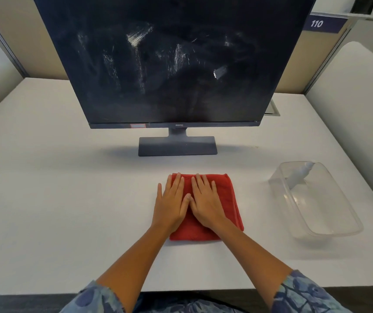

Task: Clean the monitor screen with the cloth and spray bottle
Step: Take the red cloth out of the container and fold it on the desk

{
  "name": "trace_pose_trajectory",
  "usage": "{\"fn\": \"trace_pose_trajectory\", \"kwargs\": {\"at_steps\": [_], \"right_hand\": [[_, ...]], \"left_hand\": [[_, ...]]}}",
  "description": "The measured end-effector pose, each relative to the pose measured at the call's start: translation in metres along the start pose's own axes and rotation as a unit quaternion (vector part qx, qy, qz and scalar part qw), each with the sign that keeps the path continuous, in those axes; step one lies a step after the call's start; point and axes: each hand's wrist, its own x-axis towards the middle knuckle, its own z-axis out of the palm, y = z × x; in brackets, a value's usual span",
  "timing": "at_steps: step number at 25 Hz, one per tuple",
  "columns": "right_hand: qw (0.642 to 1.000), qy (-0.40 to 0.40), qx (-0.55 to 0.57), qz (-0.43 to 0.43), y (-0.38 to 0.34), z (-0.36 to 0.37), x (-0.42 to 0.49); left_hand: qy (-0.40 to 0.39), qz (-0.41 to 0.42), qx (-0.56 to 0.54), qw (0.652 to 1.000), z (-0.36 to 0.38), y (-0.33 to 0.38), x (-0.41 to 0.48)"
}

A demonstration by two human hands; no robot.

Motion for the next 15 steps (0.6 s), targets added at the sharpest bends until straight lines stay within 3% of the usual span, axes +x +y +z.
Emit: {"fn": "trace_pose_trajectory", "kwargs": {"at_steps": [4,11,13,15], "right_hand": [[1.000,0.004,-0.023,-0.004,0.012,0.012,-0.003],[0.998,0.018,-0.038,0.044,0.059,-0.005,-0.010],[0.996,0.075,-0.014,0.036,0.065,-0.023,-0.013],[0.977,0.210,0.037,0.018,0.070,-0.056,-0.013]], "left_hand": [[-0.023,0.007,0.066,0.998,0.014,-0.015,0.003],[-0.001,0.009,0.061,0.998,0.016,-0.020,-0.001],[0.000,0.006,0.049,0.999,0.015,-0.020,-0.002],[0.005,0.002,0.033,0.999,0.014,-0.020,-0.002]]}}
